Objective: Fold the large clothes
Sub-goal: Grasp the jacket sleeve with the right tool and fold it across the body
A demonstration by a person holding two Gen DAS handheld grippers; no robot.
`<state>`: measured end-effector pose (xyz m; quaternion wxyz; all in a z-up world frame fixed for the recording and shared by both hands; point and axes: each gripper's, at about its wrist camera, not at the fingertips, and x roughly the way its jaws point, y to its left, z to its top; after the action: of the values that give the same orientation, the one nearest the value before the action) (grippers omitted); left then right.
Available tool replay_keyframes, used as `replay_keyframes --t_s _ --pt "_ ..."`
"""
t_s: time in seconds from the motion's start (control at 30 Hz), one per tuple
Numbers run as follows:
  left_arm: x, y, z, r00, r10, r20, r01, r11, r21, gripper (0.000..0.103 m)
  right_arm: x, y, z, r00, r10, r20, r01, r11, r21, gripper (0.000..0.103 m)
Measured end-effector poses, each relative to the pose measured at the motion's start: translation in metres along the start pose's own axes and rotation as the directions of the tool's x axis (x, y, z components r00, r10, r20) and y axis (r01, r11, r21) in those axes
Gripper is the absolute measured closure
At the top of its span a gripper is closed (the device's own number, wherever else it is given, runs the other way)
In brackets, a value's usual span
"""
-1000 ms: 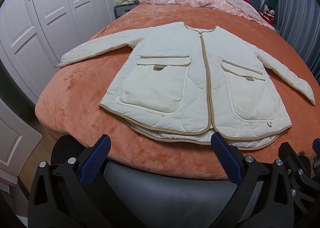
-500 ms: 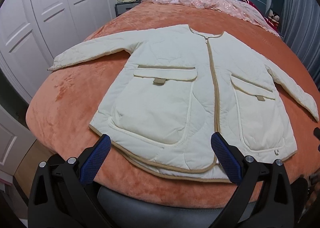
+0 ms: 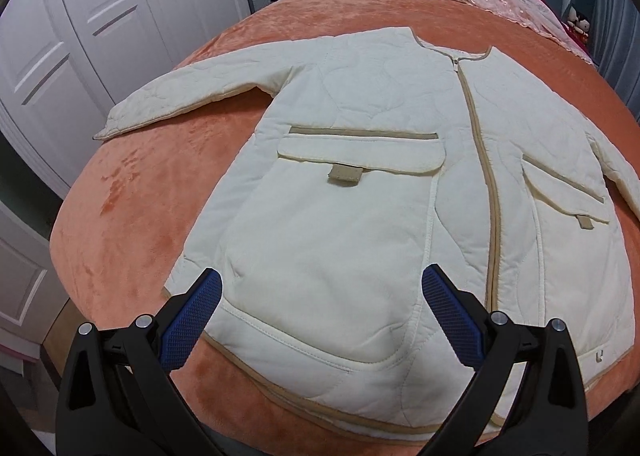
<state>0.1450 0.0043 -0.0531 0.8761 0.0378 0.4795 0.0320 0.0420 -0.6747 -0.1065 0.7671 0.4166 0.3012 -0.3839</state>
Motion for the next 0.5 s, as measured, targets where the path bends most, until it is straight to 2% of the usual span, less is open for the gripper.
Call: replay_keyframes --t_s 0.03,0.13,0.2,0.27,0.33,0.4,0.47,0.5 --pt "0.003 0.001 0.001 1.0 0.002 -0.004 -0.002 1.0 -0.005 0.005 0.011 0.002 0.004 1.0 -0.015 -0.009 0.015 1.0 0.007 0.007" --pt "0.013 0.003 0.003 1.0 0.007 -0.011 -0.007 1.0 -0.014 0.005 0.032 0.004 0.014 1.0 0.008 -0.027 -0.007 0.999 0.039 0.03" --pt "0.02 0.006 0.004 1.0 0.014 -0.018 -0.014 1.0 -0.015 0.005 0.04 0.016 0.017 1.0 0.007 -0.026 -0.006 0.999 0.046 0.041" --pt "0.027 0.01 0.006 0.999 0.018 -0.028 -0.019 1.0 -0.019 0.005 0.043 0.038 0.019 0.999 0.03 -0.022 -0.03 0.999 0.018 0.077" --pt "0.033 0.015 0.008 0.999 0.014 -0.041 -0.016 0.999 -0.034 0.005 0.034 0.074 0.018 0.995 0.095 -0.002 -0.095 0.995 -0.022 0.086" --pt "0.038 0.022 0.01 0.999 0.009 -0.047 -0.011 0.998 -0.057 0.005 0.015 0.123 0.012 0.98 0.195 0.026 -0.191 0.975 -0.109 0.088" --pt "0.04 0.028 0.012 0.999 0.006 -0.047 -0.009 0.997 -0.078 0.005 -0.016 0.191 -0.008 0.949 0.316 0.027 -0.298 0.918 -0.26 0.088" --pt "0.041 0.031 0.013 0.999 0.005 -0.045 -0.009 0.996 -0.086 0.005 -0.032 0.223 -0.023 0.925 0.38 0.006 -0.357 0.874 -0.331 0.088"
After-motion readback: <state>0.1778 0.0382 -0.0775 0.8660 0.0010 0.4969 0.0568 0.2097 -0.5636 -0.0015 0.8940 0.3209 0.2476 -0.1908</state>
